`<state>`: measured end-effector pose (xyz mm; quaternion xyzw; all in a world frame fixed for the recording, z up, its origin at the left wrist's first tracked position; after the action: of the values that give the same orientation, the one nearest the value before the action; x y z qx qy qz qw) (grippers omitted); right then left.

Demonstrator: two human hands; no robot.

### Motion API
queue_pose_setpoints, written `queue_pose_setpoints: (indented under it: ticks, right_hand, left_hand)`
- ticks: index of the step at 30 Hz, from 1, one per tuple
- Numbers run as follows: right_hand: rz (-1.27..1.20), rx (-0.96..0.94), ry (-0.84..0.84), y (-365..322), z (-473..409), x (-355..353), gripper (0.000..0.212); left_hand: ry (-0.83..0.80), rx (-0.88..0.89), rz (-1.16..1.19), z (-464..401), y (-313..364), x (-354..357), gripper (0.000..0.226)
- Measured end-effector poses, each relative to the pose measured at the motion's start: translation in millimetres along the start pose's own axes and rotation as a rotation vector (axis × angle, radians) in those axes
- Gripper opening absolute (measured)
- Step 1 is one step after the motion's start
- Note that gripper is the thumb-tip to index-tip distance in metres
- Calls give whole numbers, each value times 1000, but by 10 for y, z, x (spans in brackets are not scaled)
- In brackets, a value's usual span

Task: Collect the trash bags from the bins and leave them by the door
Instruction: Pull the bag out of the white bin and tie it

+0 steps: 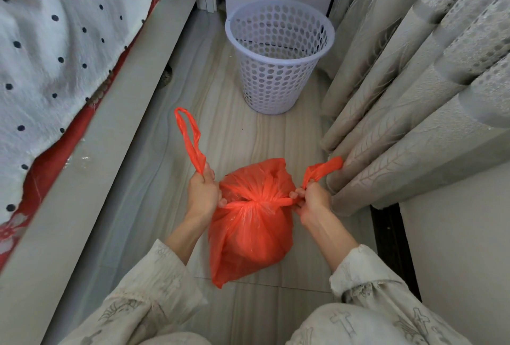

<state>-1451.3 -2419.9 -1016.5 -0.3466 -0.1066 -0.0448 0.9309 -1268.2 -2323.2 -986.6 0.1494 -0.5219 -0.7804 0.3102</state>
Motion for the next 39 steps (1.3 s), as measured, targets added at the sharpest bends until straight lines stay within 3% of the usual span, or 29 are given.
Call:
queue_pose_setpoints:
  ticks: [3,8,11,14,16,23,26,29,32,35,39]
  right_hand:
    - [156,-131,-28,-117,55,45,35]
    - [873,-568,-21,-341,247,210,33]
    - [965,-698,-131,-370,342,406,32]
    - [953,-693,-238,-367,341,592,33]
    - [1101,-706,-301,-326,375,699,25]
    - [1473,-636,-583,-37,533,925,28]
    - [1538,-571,-704,51,604,918,5]
    - [1467,-505,-731,84,592,907,34]
    - [1428,-468,-728,136,535,903,37]
    - [1418,-427,-727,167,467,894,32]
    - [1170,-284,-759,78,411,794,36]
  left_hand:
    - [-52,2,7,-22,-4,-11,41]
    - [-160,-86,61,-2,-18,-26,39]
    - [-111,-43,-104,-46,149,-128,38]
    - [-137,39,-405,-32,376,-164,35]
    - [-192,68,-468,31,499,-105,32]
    - [-287,38,24,132,738,40,18]
    - [-310,18,106,92,702,15,19]
    - [-355,-5,89,73,627,61,25]
    - [-384,45,-38,61,558,106,26]
    - [-286,193,-265,50,523,20,26]
    - [-265,310,-556,142,359,-55,25]
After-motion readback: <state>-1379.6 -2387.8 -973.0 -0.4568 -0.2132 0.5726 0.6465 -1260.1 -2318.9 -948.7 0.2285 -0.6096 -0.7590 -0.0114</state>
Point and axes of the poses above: each hand's wrist, its own z-axis away from the middle knuckle, its own x-axis out of the palm, y = z × x, the point moved 5 cm from there along -z, towards the middle knuckle, and after that the axes turned 10 degrees about -y, right-handed, at the moved point
